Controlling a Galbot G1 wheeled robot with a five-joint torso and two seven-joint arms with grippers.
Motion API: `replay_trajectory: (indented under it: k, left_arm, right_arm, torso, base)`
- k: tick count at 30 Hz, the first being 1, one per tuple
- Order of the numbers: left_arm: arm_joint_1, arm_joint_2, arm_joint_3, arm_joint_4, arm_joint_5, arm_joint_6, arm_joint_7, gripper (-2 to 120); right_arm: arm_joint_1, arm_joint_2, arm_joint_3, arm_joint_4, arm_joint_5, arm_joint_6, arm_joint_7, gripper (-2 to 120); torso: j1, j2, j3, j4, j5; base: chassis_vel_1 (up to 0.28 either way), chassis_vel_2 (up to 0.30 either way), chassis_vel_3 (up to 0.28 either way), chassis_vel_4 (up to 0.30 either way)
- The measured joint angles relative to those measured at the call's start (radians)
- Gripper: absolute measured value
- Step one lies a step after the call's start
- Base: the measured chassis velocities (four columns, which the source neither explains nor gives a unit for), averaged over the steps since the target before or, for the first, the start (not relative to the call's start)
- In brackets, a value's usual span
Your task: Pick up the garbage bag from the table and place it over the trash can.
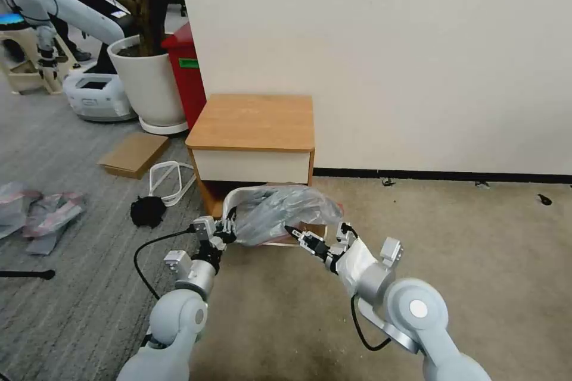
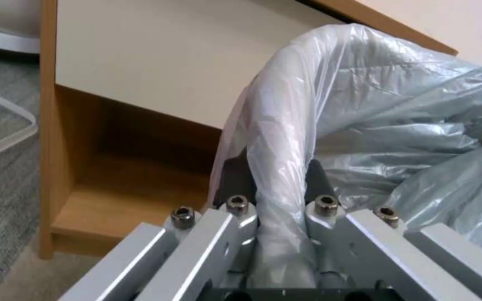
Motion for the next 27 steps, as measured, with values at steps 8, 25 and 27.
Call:
replay_trajectory:
  k: [8, 25, 27]
  left_arm:
    - [0.005, -0.003, 0.006, -0.013, 0.001, 0.000, 0.000, 5]
    - [0.002, -0.011, 0.010, -0.013, -0.013, 0.000, -0.002, 5]
    - [0.001, -0.011, 0.010, -0.013, -0.013, 0.000, -0.003, 5]
  right_arm:
    - [0.024, 0.001, -0.005, -0.024, -0.023, 0.007, -0.006, 52]
    - [0.012, 0.016, -0.012, -0.032, -0.069, 0.084, -0.089, 13]
    - [0.009, 0.016, -0.013, -0.031, -0.072, 0.091, -0.096, 6]
  torso:
    - [0.000, 0.000, 0.000, 0.0000, 0.0000]
    - [0.000, 0.000, 0.000, 0.0000, 0.0000]
    - [0.000, 0.000, 0.000, 0.0000, 0.0000]
  base:
    - [0.000, 0.000, 0.000, 0.000]
    - [0.000, 0.000, 0.000, 0.000]
    - [0.000, 0.000, 0.000, 0.000]
